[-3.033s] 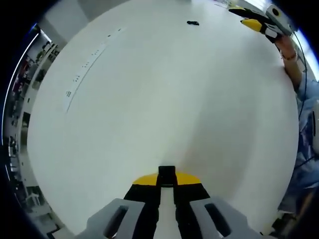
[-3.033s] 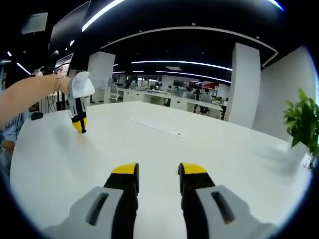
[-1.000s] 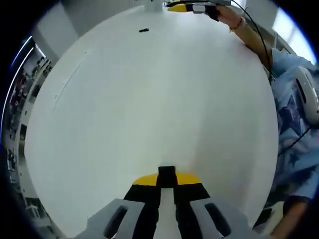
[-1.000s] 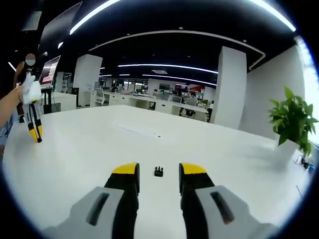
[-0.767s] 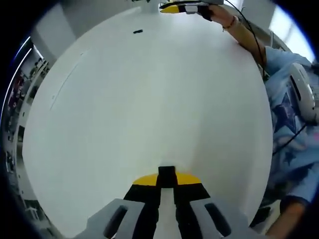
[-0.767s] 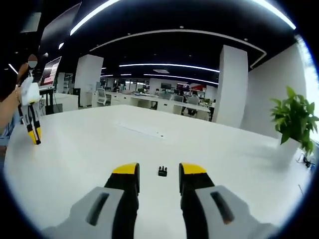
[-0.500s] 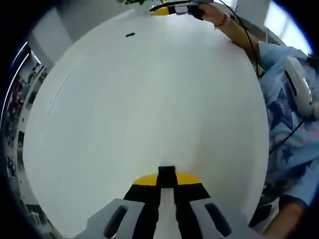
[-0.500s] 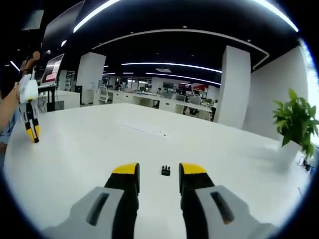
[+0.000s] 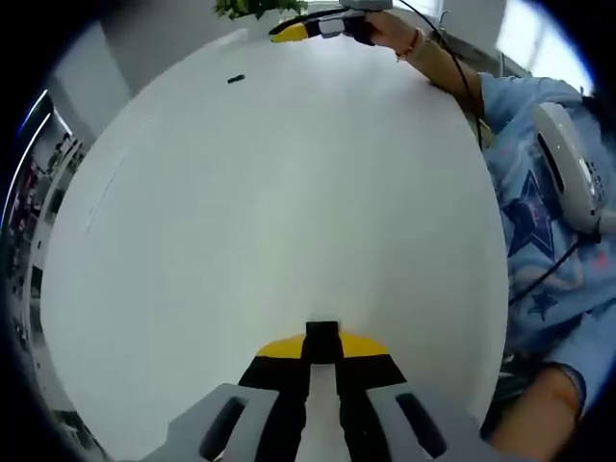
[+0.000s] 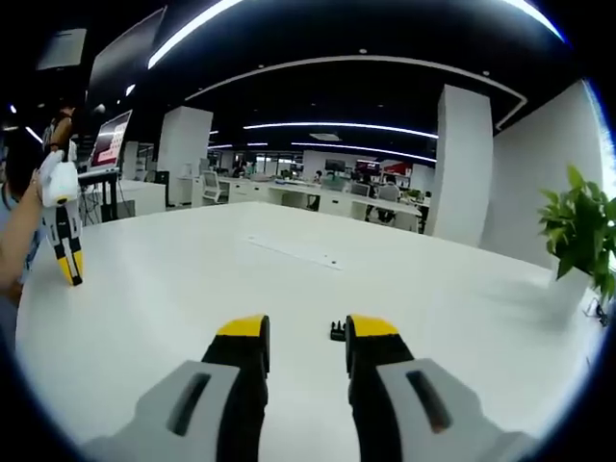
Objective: Snap the two parts of the plastic buckle together until the buckle closes and remains connected.
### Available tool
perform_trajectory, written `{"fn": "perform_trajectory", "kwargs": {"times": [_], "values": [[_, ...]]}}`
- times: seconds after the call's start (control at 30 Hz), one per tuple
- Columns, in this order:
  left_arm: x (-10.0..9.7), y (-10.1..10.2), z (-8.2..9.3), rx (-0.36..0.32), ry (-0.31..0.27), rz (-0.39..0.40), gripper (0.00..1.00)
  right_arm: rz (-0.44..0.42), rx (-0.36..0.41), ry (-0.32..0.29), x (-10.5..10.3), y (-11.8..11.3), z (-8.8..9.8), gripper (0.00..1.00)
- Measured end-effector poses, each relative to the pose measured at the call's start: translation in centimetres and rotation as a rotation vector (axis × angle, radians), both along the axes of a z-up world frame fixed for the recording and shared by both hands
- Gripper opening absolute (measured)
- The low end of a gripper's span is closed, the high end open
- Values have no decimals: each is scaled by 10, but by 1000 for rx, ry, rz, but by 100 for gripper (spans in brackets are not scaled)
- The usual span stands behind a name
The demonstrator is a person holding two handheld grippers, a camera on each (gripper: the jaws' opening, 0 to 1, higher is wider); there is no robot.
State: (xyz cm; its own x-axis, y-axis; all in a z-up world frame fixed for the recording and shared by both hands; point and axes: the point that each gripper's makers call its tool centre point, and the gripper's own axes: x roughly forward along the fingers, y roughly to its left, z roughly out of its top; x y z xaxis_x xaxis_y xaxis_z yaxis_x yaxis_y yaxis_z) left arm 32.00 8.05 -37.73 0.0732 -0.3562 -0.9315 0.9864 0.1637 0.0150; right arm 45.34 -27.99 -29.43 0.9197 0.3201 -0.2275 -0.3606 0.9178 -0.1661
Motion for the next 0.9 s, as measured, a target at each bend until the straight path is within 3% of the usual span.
{"fn": "perform_trajectory", "kwargs": {"times": [0.13,0.3,0.33,0.9], "values": [[-1,4,0,-41,13,18,9,-5,74,25,2,-2,-6,32],[-1,3,-1,-117,-6,14,9,-46,9,44,2,-9,-15,32],[-1,3,-2,-131,-31,-10,9,-51,6,45,2,-11,-15,31],[-5,1,-6,-220,-60,-3,9,-88,23,22,-3,-26,-12,32]]}}
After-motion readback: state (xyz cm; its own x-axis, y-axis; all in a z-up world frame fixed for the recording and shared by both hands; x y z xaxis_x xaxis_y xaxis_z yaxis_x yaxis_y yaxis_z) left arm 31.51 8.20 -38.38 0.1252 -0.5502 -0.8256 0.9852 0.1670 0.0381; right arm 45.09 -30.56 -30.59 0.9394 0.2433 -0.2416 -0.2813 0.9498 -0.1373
